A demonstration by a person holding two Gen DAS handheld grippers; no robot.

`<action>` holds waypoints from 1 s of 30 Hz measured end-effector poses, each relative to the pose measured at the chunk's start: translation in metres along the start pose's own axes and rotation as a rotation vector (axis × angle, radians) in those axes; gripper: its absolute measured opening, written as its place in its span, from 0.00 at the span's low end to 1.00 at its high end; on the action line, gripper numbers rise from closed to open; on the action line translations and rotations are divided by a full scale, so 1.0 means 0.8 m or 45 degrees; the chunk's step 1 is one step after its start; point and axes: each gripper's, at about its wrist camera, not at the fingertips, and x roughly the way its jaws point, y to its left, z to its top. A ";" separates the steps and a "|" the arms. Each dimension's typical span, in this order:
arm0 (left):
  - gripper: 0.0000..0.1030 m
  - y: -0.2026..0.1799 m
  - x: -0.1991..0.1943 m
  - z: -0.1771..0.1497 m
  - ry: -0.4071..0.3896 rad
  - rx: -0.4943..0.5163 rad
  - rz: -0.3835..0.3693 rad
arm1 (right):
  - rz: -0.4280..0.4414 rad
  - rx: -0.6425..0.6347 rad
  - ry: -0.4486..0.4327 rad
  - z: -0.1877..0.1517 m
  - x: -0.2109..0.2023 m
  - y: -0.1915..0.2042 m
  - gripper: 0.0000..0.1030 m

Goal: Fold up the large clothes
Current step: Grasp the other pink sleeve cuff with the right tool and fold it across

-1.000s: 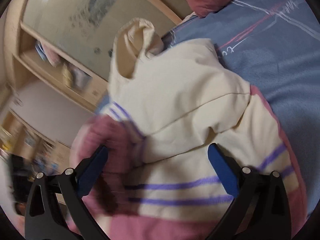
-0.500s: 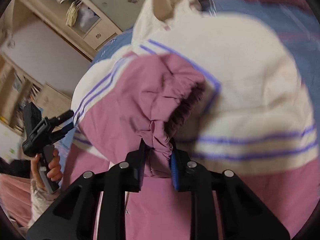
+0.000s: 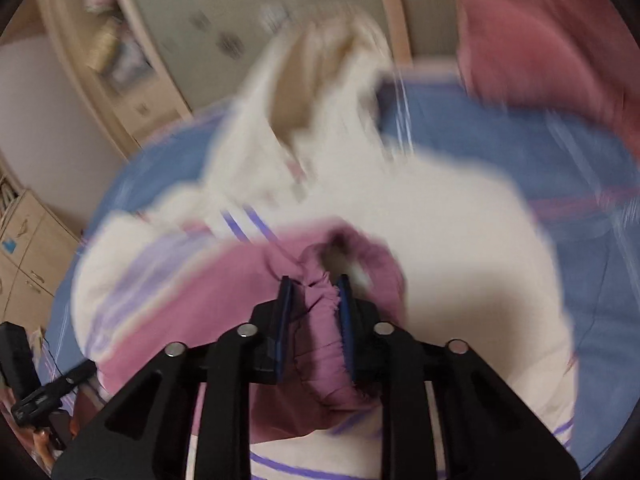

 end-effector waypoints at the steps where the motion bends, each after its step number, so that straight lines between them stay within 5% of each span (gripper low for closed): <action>1: 0.90 -0.001 -0.008 -0.001 -0.007 0.000 -0.007 | 0.029 0.029 0.008 -0.009 -0.007 -0.011 0.34; 3: 0.90 -0.003 -0.027 0.001 -0.024 0.000 -0.034 | 0.103 0.044 -0.019 -0.022 -0.033 -0.027 0.56; 4: 0.90 -0.003 -0.040 0.004 -0.038 0.002 -0.045 | 0.114 0.053 -0.039 -0.026 -0.045 -0.031 0.76; 5: 0.90 -0.004 -0.051 0.007 -0.050 0.005 -0.048 | 0.127 0.061 -0.076 -0.029 -0.061 -0.039 0.81; 10: 0.96 -0.014 -0.096 0.044 -0.126 0.063 -0.066 | 0.141 0.146 -0.149 -0.017 -0.089 -0.066 0.87; 16: 0.96 -0.023 -0.042 0.086 -0.047 0.076 -0.024 | 0.264 0.259 0.057 0.004 -0.009 -0.060 0.87; 18: 0.96 -0.020 -0.014 0.089 0.026 0.063 -0.022 | 0.288 0.267 0.095 0.001 0.008 -0.047 0.81; 20: 0.96 -0.016 0.003 0.085 0.041 0.070 0.027 | 0.259 0.230 0.128 0.002 0.021 -0.023 0.44; 22: 0.96 -0.010 0.011 0.081 0.008 0.087 0.094 | 0.293 0.168 0.118 0.009 0.020 0.001 0.28; 26: 0.96 0.015 0.021 0.080 -0.051 0.029 0.172 | 0.369 -0.086 -0.050 0.031 -0.014 0.072 0.21; 30: 0.97 0.053 0.046 0.081 -0.009 -0.172 0.088 | 0.330 -0.209 -0.161 0.054 -0.028 0.096 0.21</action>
